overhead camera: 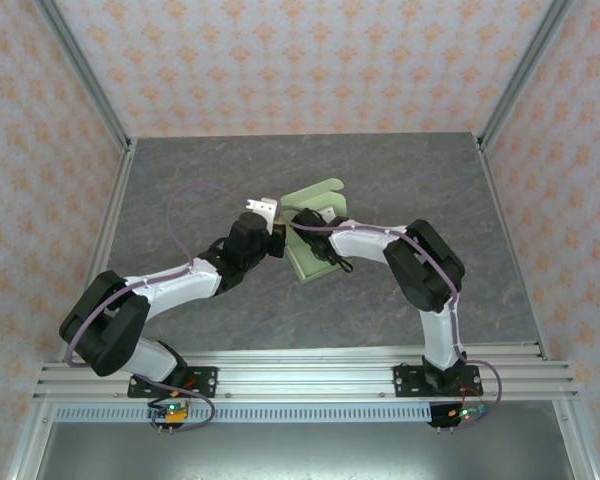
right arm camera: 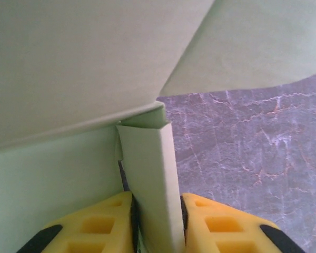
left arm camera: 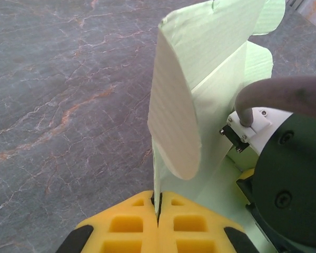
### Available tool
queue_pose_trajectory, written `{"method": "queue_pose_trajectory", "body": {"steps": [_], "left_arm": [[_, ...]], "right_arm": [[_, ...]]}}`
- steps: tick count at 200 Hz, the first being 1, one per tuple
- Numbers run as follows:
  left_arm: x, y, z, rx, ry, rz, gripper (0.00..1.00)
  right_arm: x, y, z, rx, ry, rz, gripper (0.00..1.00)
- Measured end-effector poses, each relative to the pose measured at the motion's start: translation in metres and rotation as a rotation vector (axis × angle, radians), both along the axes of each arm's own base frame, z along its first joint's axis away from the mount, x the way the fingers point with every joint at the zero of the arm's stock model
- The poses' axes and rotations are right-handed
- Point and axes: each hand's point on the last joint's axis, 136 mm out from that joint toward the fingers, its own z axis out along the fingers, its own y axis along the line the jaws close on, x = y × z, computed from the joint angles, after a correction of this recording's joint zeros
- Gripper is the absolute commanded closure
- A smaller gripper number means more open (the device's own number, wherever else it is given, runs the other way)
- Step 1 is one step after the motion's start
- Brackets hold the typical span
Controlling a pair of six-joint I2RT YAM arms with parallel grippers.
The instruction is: Fold the paper box
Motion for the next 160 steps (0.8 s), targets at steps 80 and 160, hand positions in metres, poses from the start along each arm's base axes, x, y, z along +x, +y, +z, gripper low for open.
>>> {"method": "queue_pose_trajectory", "body": {"steps": [80,160], "left_arm": [[0.001,0.003,-0.004,-0.009,0.015,0.016,1.00],[0.002,0.001,-0.006,-0.013,0.016,0.010,1.00]], "right_arm": [[0.010,-0.010,0.007,-0.109,-0.096,-0.068,0.75],[0.010,-0.013,0.010,-0.117,-0.117,-0.074,0.76]]}}
